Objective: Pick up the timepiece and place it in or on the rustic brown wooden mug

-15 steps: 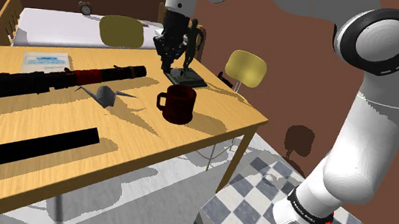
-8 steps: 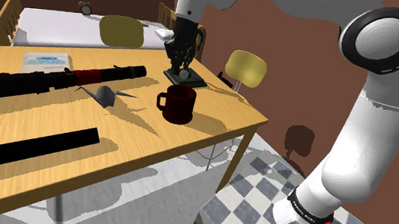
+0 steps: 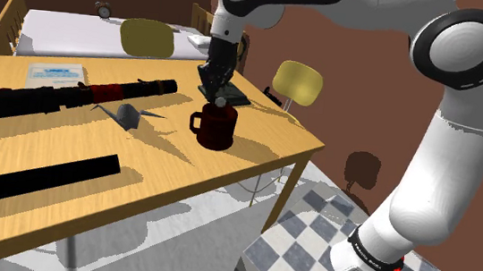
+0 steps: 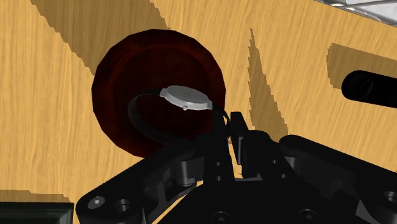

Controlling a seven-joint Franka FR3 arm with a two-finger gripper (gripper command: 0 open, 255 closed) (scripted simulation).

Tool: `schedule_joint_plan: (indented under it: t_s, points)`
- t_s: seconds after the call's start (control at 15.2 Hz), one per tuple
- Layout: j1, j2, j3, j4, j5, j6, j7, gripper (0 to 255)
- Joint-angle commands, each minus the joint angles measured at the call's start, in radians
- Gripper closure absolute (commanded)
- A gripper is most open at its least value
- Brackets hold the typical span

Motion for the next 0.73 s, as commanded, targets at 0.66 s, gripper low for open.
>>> schedule_joint_plan:
  t_s: [0.66]
  points:
    - [0.002, 0.009, 0.0, -0.047, 0.001, 0.055, -0.01, 255]
